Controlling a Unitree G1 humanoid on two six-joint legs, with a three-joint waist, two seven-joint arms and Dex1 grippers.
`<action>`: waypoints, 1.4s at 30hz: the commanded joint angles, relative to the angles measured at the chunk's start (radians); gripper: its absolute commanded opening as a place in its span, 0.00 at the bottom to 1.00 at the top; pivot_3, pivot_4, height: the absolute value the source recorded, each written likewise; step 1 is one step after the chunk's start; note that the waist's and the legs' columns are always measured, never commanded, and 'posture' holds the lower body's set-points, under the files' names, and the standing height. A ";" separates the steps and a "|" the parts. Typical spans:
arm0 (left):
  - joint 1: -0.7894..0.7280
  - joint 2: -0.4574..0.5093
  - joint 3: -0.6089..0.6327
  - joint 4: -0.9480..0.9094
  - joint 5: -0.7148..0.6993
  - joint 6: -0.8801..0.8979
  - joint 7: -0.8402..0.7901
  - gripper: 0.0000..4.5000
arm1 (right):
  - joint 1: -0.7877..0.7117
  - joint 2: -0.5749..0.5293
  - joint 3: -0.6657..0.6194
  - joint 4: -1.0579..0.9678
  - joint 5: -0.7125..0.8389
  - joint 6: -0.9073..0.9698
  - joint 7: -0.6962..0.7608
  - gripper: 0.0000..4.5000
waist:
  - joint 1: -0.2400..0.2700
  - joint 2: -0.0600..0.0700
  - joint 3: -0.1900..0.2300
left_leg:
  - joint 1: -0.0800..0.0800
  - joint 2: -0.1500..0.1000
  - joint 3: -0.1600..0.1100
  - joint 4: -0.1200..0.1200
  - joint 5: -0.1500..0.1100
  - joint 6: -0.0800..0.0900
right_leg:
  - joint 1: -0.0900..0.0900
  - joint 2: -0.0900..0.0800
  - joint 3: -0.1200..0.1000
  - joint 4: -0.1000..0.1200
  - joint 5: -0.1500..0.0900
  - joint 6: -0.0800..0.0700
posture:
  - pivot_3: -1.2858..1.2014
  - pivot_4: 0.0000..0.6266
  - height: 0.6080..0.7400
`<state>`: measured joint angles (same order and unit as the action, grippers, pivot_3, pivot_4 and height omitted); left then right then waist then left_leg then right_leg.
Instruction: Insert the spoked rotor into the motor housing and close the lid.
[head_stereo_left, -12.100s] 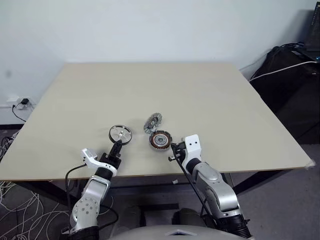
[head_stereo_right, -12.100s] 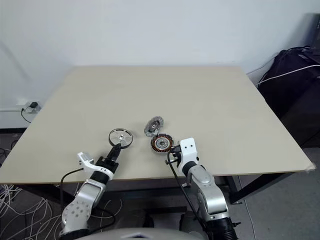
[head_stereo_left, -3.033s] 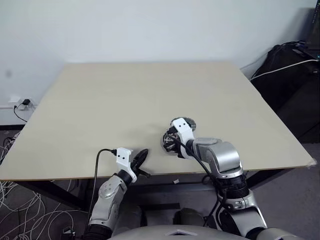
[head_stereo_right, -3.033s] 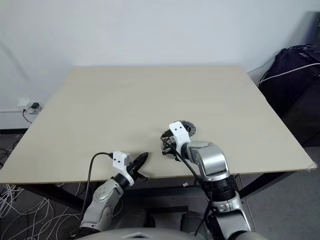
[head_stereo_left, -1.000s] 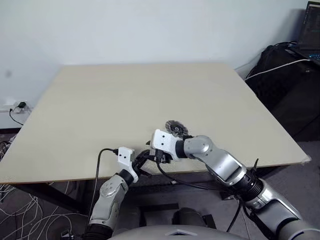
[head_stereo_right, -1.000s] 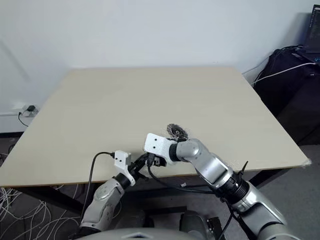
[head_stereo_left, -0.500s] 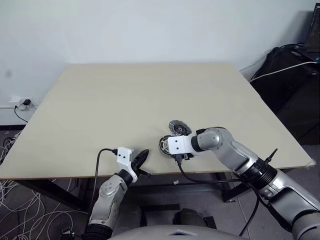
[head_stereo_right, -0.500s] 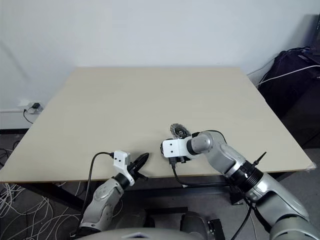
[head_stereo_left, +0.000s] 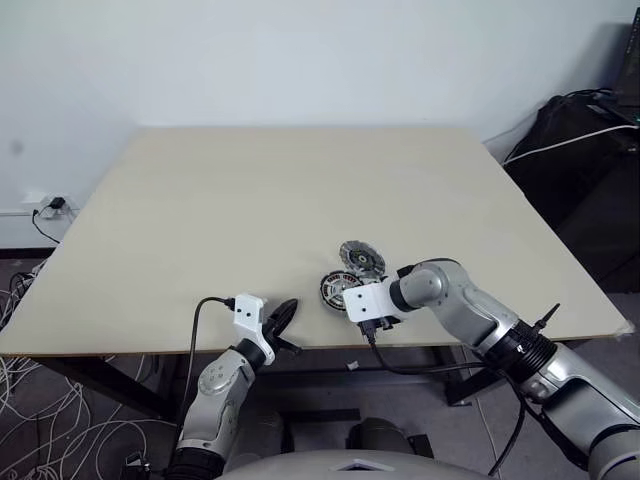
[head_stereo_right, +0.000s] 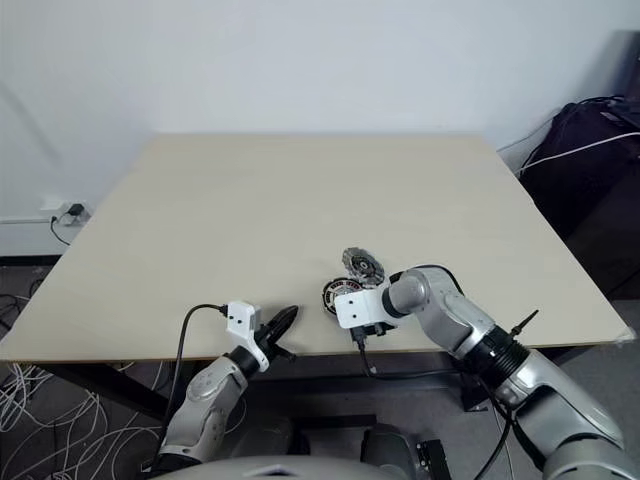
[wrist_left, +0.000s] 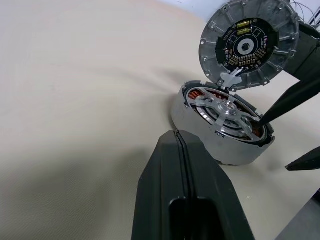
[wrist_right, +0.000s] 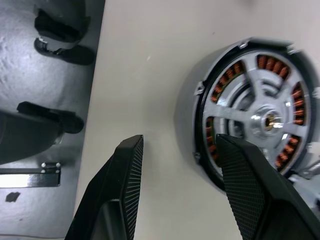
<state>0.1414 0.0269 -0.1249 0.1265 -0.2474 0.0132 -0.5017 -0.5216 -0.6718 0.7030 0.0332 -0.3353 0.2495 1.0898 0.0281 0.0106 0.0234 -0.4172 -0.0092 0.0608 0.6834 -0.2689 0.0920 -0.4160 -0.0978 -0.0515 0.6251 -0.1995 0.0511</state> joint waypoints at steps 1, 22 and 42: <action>-0.009 -0.003 0.002 -0.035 -0.011 -0.009 -0.001 0.00 | -0.010 0.016 -0.022 0.014 -0.013 -0.013 0.011 0.56 | 0.000 0.000 0.000 | 0.000 0.000 0.000 0.000 0.000 0.000 | 0.000 0.000 0.000 0.000 0.000 0.000 | 0.52 0.00 1.00; 0.003 -0.010 -0.006 -0.069 -0.011 0.005 0.014 0.00 | -0.030 0.077 -0.055 0.068 -0.027 0.002 0.054 0.02 | -0.004 0.000 -0.001 | 0.002 0.000 0.000 0.000 0.000 0.000 | 0.001 0.000 0.001 0.001 0.000 0.000 | 0.52 0.00 1.00; -0.005 -0.009 -0.011 -0.066 -0.018 0.027 0.007 0.00 | 0.087 0.252 -0.241 -0.275 0.176 0.752 -0.095 0.02 | 0.001 0.000 -0.001 | -0.002 0.000 0.000 -0.001 0.000 -0.001 | -0.003 -0.002 0.001 0.000 0.000 -0.001 | 0.52 0.00 1.00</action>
<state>0.1503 0.0229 -0.1288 0.0950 -0.2547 0.0421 -0.4849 -0.4068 -0.4275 0.5055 -0.1932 -0.1720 0.9751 1.0284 0.0290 0.0108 0.0226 -0.4195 -0.0090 0.0605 0.6826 -0.2691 0.0913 -0.4195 -0.0994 -0.0505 0.6256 -0.1992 0.0500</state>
